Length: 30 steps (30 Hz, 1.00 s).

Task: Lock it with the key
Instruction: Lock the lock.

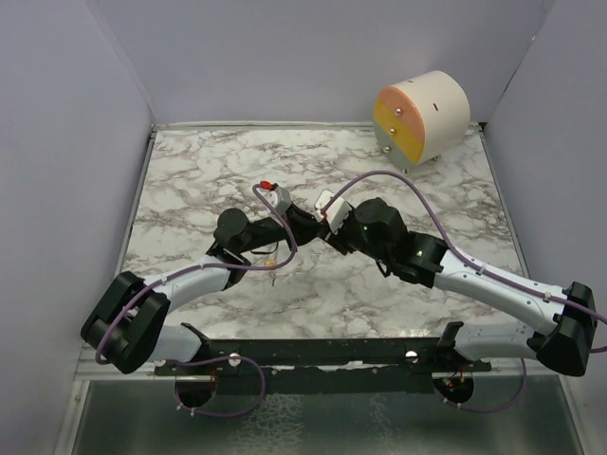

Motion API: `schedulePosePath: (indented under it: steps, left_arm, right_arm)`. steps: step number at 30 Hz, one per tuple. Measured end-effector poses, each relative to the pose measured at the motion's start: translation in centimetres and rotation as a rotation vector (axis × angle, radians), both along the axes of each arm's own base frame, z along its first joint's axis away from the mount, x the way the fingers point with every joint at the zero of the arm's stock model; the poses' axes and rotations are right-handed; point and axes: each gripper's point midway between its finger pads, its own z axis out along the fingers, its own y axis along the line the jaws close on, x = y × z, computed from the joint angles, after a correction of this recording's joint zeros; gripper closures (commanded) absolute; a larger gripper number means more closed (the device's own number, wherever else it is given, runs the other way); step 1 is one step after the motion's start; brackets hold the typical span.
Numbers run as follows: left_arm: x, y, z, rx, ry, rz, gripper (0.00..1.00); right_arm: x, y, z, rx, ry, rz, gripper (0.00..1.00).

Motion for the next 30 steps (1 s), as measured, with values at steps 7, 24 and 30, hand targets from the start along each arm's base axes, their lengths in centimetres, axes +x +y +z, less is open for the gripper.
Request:
schedulePosePath:
  steps: [7,24,30]
  left_arm:
    - [0.9,1.0,4.3,-0.025,-0.043,0.081,1.0]
    - [-0.1,3.0,16.7,-0.132,-0.24,0.2,1.0]
    - [0.3,3.4,17.1,-0.093,-0.238,0.239,1.0]
  right_arm:
    - [1.1,1.1,4.7,0.181,-0.16,-0.004,0.99]
    - [-0.9,2.2,17.1,0.637,-0.488,0.043,0.58]
    - [-1.2,2.2,17.2,0.645,-0.482,0.052,0.11]
